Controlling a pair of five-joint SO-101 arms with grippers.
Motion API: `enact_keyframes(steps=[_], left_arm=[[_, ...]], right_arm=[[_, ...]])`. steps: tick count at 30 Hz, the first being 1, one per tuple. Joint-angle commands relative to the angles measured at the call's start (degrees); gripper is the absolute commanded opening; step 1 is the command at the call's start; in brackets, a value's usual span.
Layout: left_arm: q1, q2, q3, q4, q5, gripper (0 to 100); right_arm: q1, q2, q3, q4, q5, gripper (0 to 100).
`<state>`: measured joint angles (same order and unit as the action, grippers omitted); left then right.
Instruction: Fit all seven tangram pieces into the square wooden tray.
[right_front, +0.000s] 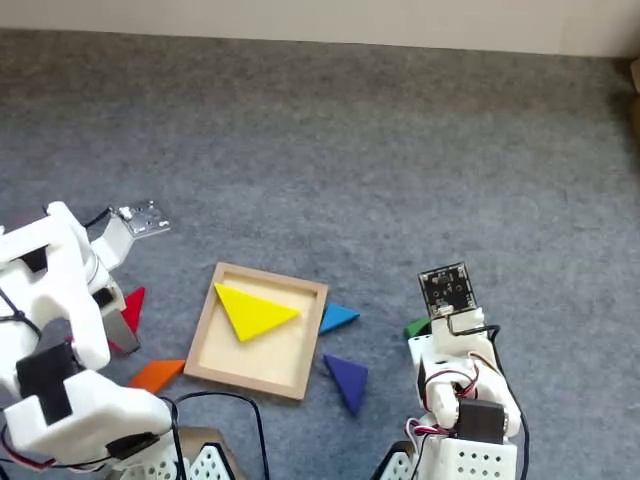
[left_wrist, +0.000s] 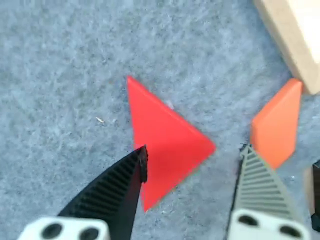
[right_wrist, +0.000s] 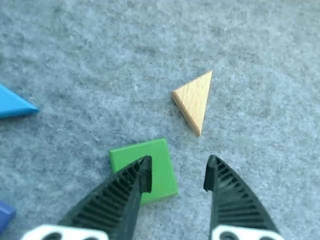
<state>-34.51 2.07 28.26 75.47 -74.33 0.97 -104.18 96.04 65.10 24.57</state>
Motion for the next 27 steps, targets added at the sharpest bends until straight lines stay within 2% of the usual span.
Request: enact_keyframes(steps=[1, 4, 10, 20, 27], left_arm=[[1.9, -4.3, -0.3, 2.5, -4.7, 23], [2.1, -3.9, -0.3, 2.5, -4.7, 21], [-0.7, -3.9, -0.4, 2.1, -4.7, 32], [-1.8, -3.7, 4.6, -9.6, -4.7, 32], [-1.9, -3.7, 4.9, -10.5, -4.7, 32]], right_arm=[[0.7, -0.8, 5.3, -0.8, 0.8, 18.0], [0.7, -0.8, 5.3, -0.8, 0.8, 18.0], [0.7, -0.8, 5.3, -0.8, 0.8, 18.0], [0.7, -0.8, 5.3, -0.8, 0.8, 18.0], [0.7, -0.8, 5.3, -0.8, 0.8, 18.0]])
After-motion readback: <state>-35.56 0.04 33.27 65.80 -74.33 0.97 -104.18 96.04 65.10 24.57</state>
